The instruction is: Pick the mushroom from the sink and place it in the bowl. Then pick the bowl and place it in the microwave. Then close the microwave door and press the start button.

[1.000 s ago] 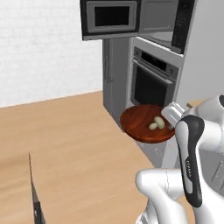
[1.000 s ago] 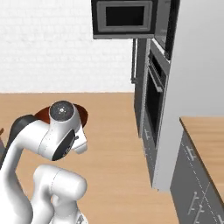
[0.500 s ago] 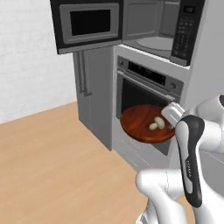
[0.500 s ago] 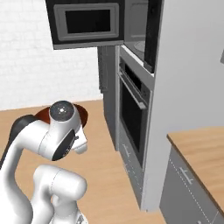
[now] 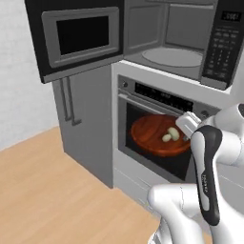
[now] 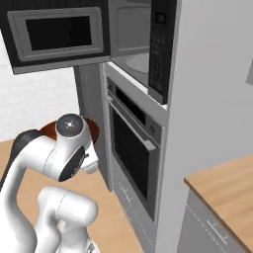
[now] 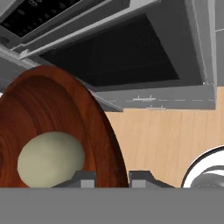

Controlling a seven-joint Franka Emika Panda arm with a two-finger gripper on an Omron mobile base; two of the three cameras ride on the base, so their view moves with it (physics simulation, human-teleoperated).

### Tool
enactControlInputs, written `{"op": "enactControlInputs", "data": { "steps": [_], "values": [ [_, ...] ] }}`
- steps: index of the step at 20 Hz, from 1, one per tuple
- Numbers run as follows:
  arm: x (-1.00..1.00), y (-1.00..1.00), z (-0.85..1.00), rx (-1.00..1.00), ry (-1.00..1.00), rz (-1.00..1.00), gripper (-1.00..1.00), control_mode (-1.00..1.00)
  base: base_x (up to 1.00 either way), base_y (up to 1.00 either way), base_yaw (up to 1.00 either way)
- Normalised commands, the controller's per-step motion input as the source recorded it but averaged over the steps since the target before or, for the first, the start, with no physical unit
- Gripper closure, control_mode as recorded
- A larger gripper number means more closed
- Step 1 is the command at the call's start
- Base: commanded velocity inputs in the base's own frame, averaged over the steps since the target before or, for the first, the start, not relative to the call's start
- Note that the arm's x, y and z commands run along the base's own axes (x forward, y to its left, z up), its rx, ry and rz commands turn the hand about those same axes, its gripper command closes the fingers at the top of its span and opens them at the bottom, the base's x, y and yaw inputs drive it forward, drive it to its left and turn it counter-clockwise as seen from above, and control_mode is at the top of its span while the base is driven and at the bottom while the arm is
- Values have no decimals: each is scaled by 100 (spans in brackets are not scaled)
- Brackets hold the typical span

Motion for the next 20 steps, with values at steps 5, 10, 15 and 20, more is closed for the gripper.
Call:
{"op": "enactControlInputs", "data": {
  "steps": [5, 10, 15, 20],
  "values": [
    [0, 0, 0, 0, 0, 0, 100, 100, 59, 18, -51],
    [0, 0, 0, 0, 0, 0, 100, 100, 34, 38, -58],
    [0, 0, 0, 0, 0, 0, 100, 100, 23, 46, -50],
    [0, 0, 0, 0, 0, 0, 100, 100, 18, 58, -46]
  ]
}}
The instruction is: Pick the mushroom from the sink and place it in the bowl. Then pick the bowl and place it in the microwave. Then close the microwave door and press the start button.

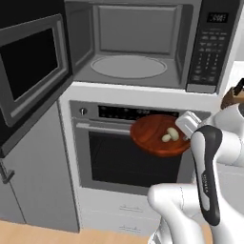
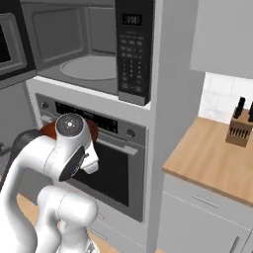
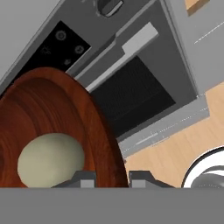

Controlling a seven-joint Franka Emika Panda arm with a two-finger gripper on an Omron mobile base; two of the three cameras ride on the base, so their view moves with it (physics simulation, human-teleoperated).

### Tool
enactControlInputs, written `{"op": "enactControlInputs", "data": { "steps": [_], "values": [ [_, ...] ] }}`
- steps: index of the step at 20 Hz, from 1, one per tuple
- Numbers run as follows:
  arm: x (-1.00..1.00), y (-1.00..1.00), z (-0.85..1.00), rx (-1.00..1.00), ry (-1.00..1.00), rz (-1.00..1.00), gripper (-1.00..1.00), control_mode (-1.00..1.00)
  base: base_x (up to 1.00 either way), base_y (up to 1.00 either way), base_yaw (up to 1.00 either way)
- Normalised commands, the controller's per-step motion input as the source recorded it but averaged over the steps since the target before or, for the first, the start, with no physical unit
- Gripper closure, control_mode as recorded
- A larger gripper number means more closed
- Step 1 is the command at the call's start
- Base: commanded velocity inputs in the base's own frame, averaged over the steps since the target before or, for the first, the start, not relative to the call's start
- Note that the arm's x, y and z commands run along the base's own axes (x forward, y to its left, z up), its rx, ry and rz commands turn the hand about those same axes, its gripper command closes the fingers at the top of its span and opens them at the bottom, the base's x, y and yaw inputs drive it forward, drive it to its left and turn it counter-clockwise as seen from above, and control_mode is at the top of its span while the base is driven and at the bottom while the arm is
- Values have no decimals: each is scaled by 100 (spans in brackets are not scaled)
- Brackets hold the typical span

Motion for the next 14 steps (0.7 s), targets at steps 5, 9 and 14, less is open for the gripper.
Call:
{"op": "enactControlInputs", "data": {
  "steps": [5, 9, 14],
  "values": [
    [0, 0, 0, 0, 0, 0, 100, 100, 27, 72, -45],
    [0, 0, 0, 0, 0, 0, 100, 100, 32, 59, -42],
    [0, 0, 0, 0, 0, 0, 100, 100, 32, 34, -39]
  ]
}}
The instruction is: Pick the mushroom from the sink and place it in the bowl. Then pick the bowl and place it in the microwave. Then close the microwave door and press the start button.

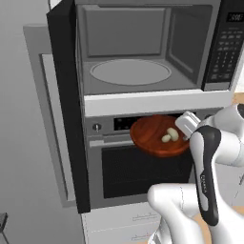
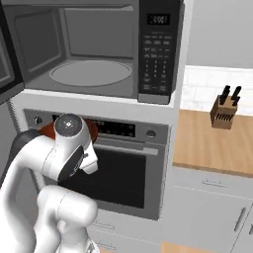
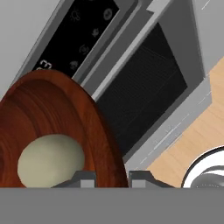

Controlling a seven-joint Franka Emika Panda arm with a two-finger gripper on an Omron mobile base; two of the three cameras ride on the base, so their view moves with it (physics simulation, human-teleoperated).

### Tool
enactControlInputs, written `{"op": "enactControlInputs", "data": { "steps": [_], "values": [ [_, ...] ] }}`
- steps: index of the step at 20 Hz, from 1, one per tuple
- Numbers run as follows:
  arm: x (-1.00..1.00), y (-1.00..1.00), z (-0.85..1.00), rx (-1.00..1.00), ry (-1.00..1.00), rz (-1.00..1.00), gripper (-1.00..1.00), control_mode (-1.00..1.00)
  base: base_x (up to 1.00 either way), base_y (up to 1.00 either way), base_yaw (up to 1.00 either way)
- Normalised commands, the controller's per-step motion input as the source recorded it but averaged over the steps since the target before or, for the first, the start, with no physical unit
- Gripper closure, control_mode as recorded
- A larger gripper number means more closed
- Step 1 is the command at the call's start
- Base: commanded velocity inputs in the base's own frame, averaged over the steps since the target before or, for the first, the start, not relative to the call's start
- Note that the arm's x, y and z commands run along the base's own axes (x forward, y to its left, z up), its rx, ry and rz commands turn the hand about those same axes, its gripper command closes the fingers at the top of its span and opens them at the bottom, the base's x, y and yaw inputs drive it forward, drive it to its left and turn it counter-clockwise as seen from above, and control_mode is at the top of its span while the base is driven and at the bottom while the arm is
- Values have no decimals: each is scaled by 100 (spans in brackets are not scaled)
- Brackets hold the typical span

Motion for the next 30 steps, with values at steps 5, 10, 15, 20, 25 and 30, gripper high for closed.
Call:
{"op": "enactControlInputs", "data": {
  "steps": [5, 10, 15, 20, 25, 30],
  "values": [
    [0, 0, 0, 0, 0, 0, 100, 100, 27, 15, -32],
    [0, 0, 0, 0, 0, 0, 100, 100, 43, 22, -22],
    [0, 0, 0, 0, 0, 0, 100, 100, 33, 4, -7],
    [0, 0, 0, 0, 0, 0, 100, 100, 0, 0, 0],
    [0, 0, 0, 0, 0, 0, 100, 100, 0, 0, 0],
    [-17, 0, 0, 4, -1, 0, 100, -100, -19, -2, 0]
  ]
}}
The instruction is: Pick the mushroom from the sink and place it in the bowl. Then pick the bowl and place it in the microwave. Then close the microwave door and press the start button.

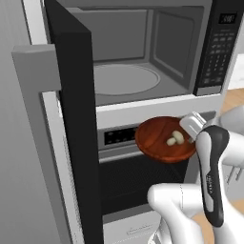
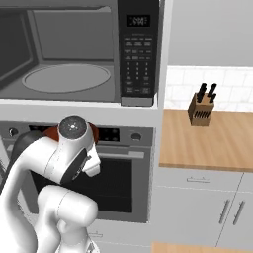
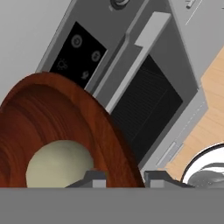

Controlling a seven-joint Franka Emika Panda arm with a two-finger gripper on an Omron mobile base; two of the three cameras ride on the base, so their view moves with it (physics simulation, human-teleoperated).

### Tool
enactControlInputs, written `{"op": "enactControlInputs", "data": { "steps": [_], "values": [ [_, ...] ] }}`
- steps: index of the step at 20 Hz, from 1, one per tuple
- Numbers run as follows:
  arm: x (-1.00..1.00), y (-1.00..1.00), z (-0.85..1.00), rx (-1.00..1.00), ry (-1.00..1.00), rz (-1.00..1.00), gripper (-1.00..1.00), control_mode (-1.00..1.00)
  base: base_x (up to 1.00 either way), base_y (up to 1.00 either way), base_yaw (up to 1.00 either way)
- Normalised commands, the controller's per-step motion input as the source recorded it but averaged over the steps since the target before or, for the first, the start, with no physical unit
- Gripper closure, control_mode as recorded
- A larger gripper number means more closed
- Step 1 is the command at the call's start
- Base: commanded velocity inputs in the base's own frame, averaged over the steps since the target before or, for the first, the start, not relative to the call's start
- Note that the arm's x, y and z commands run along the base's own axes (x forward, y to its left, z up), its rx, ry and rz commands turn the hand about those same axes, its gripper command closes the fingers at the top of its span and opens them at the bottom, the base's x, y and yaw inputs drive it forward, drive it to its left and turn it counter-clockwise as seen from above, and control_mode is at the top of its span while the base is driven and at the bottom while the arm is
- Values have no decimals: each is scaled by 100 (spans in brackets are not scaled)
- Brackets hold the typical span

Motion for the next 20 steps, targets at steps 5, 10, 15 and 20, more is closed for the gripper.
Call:
{"op": "enactControlInputs", "data": {
  "steps": [5, 10, 15, 20],
  "values": [
    [-76, 1, 42, 16, -1, 0, 100, -100, 0, 0, 0],
    [3, 13, 93, 9, 0, 0, 100, -100, 0, 0, 0],
    [40, 33, 80, 6, 0, -3, 100, -100, 0, 0, 0],
    [68, 46, 31, 4, 0, -8, 100, -100, 0, 0, 0]
  ]
}}
